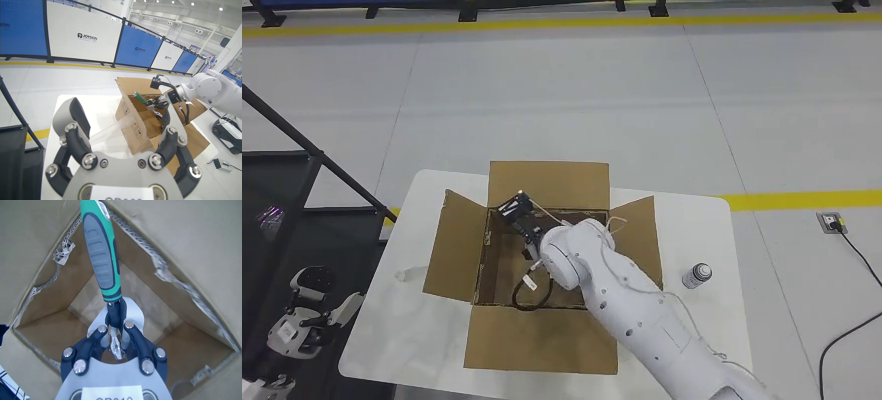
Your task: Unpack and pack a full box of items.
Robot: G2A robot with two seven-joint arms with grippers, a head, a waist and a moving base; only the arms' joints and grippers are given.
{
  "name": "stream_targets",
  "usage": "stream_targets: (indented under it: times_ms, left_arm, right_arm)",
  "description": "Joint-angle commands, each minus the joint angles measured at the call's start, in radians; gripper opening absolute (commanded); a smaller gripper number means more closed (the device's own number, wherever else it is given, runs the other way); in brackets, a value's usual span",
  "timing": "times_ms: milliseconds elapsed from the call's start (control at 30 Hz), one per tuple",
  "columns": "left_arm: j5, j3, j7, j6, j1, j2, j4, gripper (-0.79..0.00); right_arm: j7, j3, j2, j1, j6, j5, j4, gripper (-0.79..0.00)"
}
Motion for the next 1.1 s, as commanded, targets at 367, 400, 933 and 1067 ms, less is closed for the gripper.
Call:
stream_targets:
  times_ms: [367,400,933,1067]
  left_arm:
    - [0.000,0.000,0.000,0.000,0.000,0.000,0.000,0.000]
    - [0.000,0.000,0.000,0.000,0.000,0.000,0.000,0.000]
    - [0.000,0.000,0.000,0.000,0.000,0.000,0.000,0.000]
    - [0.000,0.000,0.000,0.000,0.000,0.000,0.000,0.000]
  right_arm:
    - [0.225,0.311,0.101,-0.463,0.012,-0.368,-0.877,-0.785]
    - [0.237,0.332,0.103,-0.487,0.013,-0.379,-0.915,-0.785]
    - [0.273,0.702,0.128,-0.792,0.057,-0.234,-1.010,-0.785]
    - [0.274,0.761,0.135,-0.824,0.007,-0.128,-0.910,-0.785]
